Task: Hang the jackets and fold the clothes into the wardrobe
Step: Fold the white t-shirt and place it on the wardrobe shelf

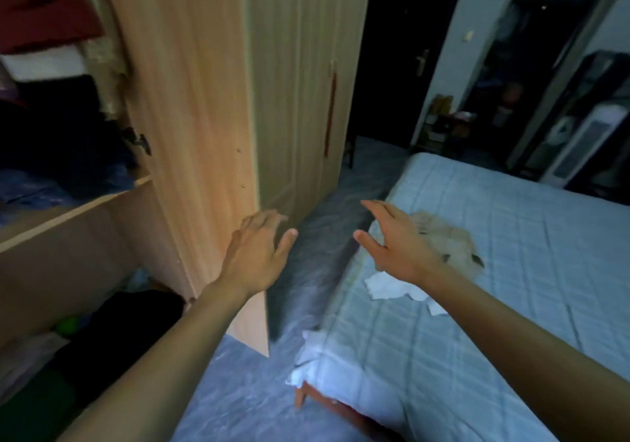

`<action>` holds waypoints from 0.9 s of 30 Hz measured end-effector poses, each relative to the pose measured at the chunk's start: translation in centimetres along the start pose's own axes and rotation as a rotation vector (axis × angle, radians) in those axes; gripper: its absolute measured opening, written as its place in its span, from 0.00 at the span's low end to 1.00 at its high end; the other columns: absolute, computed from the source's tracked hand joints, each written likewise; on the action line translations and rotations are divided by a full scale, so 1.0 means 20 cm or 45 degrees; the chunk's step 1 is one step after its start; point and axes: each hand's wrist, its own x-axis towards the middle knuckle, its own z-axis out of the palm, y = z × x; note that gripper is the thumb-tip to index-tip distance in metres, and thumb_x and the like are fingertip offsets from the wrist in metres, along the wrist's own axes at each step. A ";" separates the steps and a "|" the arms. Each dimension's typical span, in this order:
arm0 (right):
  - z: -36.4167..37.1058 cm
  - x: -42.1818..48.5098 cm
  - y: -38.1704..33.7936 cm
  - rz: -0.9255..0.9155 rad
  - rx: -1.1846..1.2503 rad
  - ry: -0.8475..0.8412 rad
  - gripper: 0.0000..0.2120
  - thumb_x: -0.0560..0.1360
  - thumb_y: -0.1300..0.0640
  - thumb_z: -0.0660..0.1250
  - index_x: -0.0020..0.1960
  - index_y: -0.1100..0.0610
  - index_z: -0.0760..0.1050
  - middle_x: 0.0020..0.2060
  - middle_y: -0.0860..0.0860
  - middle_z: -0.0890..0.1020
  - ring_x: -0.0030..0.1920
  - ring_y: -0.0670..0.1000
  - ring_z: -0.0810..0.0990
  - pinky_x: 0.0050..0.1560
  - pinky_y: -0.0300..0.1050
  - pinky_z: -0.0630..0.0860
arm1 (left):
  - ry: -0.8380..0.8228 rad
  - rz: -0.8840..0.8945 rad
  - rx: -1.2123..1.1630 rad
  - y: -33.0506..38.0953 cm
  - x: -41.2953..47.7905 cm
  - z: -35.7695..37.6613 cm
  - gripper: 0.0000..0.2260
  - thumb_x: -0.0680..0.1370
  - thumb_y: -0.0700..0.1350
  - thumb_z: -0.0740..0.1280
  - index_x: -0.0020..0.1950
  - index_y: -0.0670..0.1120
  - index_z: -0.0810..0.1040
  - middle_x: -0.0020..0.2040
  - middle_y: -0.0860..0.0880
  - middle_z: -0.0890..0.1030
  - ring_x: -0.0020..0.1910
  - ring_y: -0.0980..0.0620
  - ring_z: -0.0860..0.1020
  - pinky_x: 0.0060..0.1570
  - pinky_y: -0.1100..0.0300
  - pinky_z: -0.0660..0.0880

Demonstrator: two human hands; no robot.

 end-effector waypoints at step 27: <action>-0.77 -1.04 1.90 0.624 0.079 0.257 0.30 0.79 0.47 0.65 0.76 0.56 0.62 0.74 0.55 0.66 0.75 0.55 0.63 0.74 0.56 0.62 | -0.445 0.467 -0.020 1.80 0.39 1.29 0.29 0.75 0.66 0.52 0.65 0.48 0.75 0.65 0.48 0.77 0.64 0.46 0.74 0.62 0.54 0.68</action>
